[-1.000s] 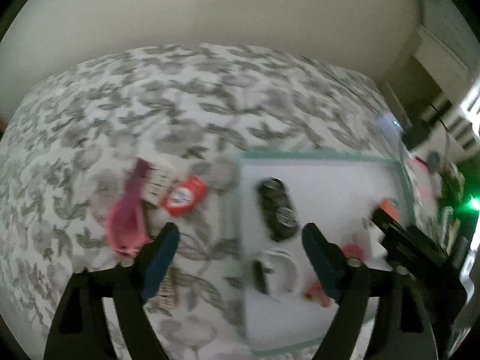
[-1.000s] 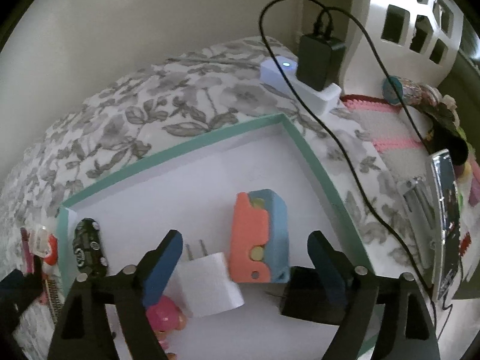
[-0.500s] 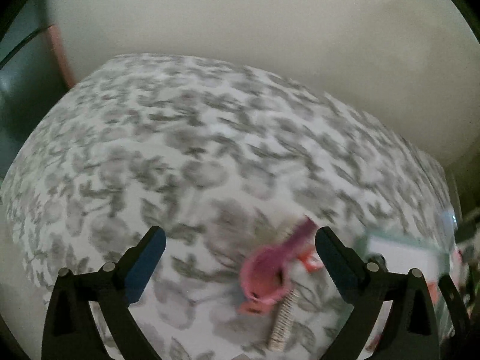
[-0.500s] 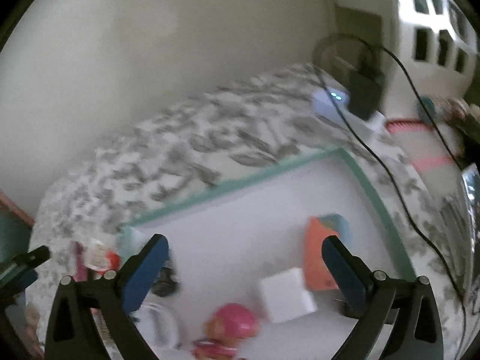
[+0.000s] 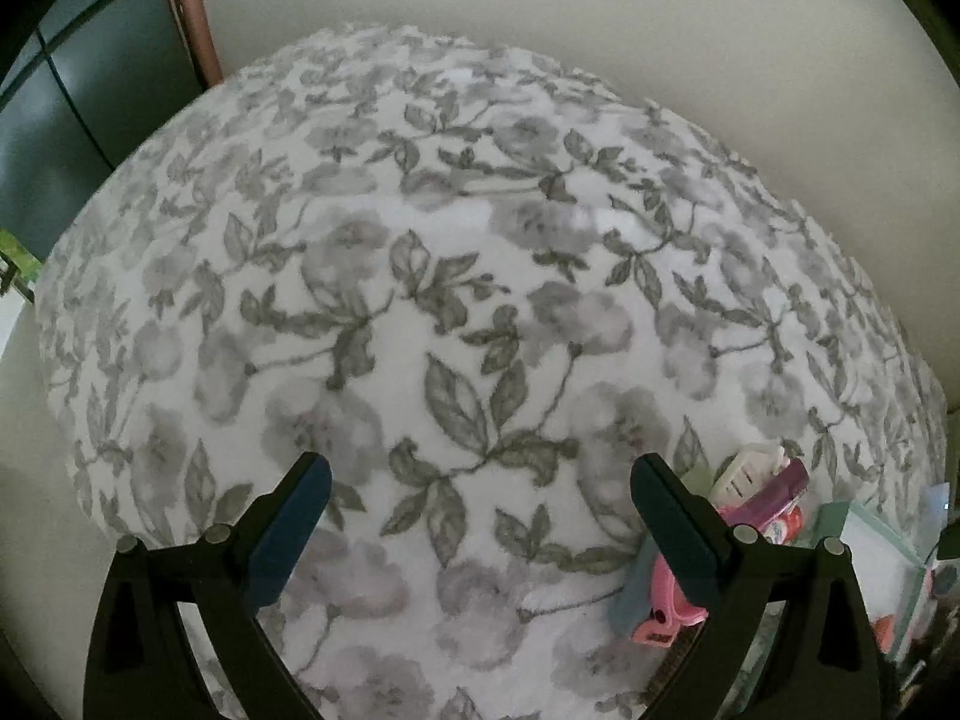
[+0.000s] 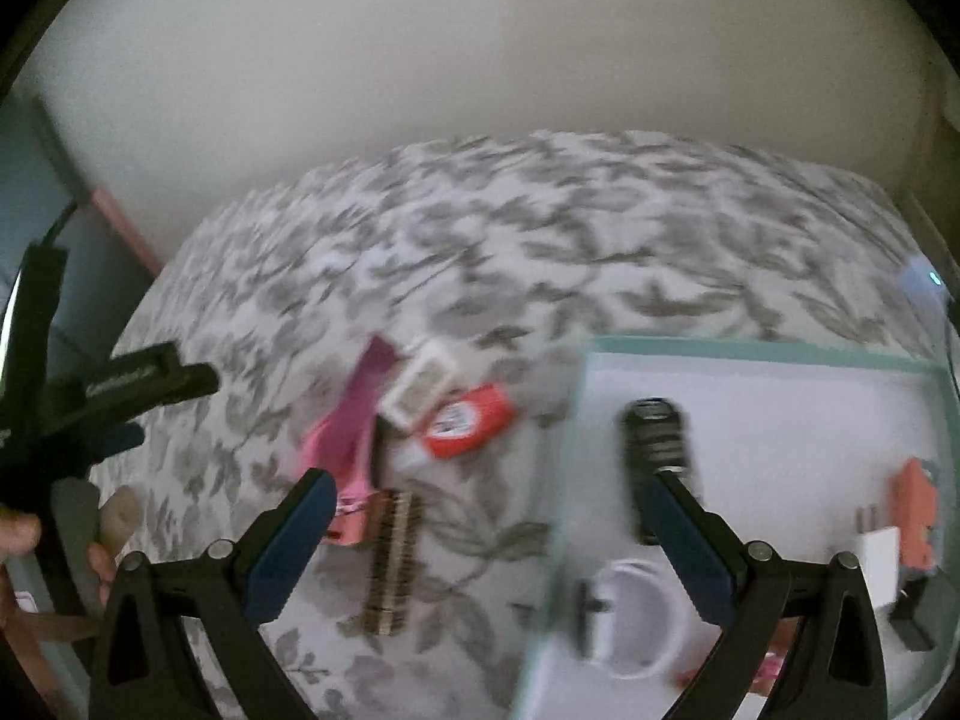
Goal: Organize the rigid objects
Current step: 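Move both open tools back over the pile of items, then grasp the patterned metal harmonica with the right tool while the left tool grasps the magenta lighter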
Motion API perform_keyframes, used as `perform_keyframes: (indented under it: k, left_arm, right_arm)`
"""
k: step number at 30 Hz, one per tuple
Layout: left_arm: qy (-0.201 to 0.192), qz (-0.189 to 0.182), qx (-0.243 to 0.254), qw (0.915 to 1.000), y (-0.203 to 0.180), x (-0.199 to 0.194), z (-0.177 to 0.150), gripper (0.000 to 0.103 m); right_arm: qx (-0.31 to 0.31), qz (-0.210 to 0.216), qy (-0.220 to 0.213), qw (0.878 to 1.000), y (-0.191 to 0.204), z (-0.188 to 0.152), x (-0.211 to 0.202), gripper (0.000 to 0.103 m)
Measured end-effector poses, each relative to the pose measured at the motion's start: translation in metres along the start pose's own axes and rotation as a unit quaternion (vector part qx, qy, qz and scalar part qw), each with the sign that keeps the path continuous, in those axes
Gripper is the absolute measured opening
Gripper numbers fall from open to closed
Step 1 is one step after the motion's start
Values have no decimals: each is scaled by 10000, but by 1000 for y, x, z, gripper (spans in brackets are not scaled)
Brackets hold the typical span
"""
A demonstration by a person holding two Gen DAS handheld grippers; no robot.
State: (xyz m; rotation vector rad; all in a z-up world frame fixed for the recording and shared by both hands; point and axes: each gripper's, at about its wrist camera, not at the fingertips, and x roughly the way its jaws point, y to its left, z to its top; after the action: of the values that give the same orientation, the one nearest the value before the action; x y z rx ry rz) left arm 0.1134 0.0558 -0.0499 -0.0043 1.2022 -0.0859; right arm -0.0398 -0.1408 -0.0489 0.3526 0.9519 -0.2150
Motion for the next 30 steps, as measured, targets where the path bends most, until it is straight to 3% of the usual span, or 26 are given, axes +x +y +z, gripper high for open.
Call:
perform_keyframes:
  k: [12, 16, 22, 26, 30]
  left_arm:
    - [504, -252, 259, 9981, -12, 16, -6, 100]
    - [630, -301, 440, 9966, -21, 21, -9, 100]
    - [644, -430, 545, 9955, -28, 20, -9, 100]
    - [608, -520, 703, 9943, -36, 19, -9, 100]
    - [484, -687, 884, 9925, -46, 14, -10, 100]
  right_arm:
    - [-566, -115, 744, 9956, 31, -25, 42, 101]
    - [-585, -231, 762, 9951, 31, -25, 43, 87]
    - [-699, -117, 953, 9929, 39, -29, 48, 81]
    - [-747, -59, 1133, 9907, 40, -34, 55, 63]
    - [-816, -92, 1092, 9906, 38, -34, 55, 53]
